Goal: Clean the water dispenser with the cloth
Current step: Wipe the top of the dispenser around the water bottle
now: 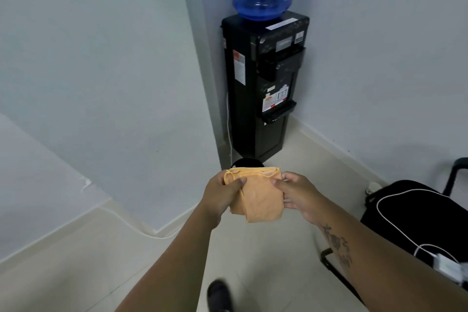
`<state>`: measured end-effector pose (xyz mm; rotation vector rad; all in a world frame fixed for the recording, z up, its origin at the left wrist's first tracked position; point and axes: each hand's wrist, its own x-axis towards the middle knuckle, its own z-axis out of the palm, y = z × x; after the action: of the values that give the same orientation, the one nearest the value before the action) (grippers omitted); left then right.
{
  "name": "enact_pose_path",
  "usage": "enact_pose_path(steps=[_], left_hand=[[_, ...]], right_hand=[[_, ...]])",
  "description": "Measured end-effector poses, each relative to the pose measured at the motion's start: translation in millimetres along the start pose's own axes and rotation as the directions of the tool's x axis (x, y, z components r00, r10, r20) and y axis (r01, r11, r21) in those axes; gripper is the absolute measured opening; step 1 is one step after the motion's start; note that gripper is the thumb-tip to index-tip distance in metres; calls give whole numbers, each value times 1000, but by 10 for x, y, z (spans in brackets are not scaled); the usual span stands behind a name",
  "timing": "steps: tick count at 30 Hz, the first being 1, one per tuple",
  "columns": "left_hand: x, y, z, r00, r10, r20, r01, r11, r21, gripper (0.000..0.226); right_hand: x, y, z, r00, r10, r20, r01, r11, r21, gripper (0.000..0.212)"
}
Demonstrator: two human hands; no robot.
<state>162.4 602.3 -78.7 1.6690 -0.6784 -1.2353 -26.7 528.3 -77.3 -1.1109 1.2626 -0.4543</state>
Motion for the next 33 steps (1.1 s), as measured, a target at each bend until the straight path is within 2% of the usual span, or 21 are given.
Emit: enact_pose_path(steps=[4,11,16,21,24,28,33], left_hand=[[398,158,182,999,-9,47,8,1000,15,23],[1370,647,407,995,18,100,-30,992,125,17],[2204,1262,455,992,55,116,-69,990,122,9],[2921,1843,515,994,90,65,-98,986,133,8],[3258,2138,547,989,146,7,-145,980,138,21],[3684,2691,623,976,204,-77,-185,961,205,32],[4165,3435,803,940,270,-208,-186,918,351,47]], right_hand=[[314,-96,-212,999,4,-45,-4,1000,7,14],[1052,-543,-506,997,23,-80,-17,997,72,13],[1789,-1118,-570,993,42,-109,-32,995,92,10],[2380,-1769,-641,995,5,-104,5,995,96,7],[2683,-2160,-715,995,-35,-90,44,993,106,21],[3113,-2693,-836,995,-94,-17,96,988,123,27],[3689,-3298,-1016,990,-126,65,106,962,253,36]])
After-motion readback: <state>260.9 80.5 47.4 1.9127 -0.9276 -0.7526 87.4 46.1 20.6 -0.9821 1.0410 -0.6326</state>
